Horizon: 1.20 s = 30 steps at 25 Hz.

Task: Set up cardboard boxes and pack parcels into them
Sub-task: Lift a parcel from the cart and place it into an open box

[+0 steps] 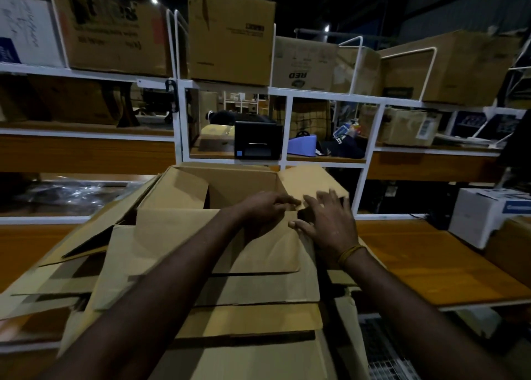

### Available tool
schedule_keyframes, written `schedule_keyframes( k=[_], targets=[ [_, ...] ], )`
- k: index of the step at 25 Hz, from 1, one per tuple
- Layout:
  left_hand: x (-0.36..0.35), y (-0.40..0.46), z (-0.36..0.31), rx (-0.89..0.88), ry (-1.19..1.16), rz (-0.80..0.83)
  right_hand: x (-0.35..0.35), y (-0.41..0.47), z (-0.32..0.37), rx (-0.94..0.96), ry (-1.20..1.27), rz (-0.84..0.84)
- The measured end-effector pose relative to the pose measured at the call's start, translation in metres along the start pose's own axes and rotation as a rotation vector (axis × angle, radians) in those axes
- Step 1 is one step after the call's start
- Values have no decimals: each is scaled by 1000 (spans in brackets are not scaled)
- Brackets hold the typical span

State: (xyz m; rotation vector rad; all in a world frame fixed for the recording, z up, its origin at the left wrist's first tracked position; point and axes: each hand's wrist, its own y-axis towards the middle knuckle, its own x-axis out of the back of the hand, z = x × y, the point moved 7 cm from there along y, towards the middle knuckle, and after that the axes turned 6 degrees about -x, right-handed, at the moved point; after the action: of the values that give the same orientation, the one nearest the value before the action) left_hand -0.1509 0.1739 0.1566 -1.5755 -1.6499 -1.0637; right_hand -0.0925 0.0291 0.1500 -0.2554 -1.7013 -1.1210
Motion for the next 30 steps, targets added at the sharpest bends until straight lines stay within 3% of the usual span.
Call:
schedule_keyframes(
  k=[5,10,13,18,22,25,30],
  targets=[
    [-1,-2,-1,9,8,5,-16,-9,-4,-107,225,17],
    [0,-2,-5,14,112,-94,-25,-4,-4,-76,358,6],
    [2,-7,-8,27,175,-247,-25,3,-3,-24,446,-35],
    [13,-37,-2,111,394,-689,-16,10,29,103,493,-125],
    [24,-69,20,244,488,-815,-8,8,70,190,534,-122],
    [35,-96,38,358,555,-826,0,10,104,185,493,-41],
    [65,-149,64,557,625,-932,0,30,156,132,534,312]
  ],
)
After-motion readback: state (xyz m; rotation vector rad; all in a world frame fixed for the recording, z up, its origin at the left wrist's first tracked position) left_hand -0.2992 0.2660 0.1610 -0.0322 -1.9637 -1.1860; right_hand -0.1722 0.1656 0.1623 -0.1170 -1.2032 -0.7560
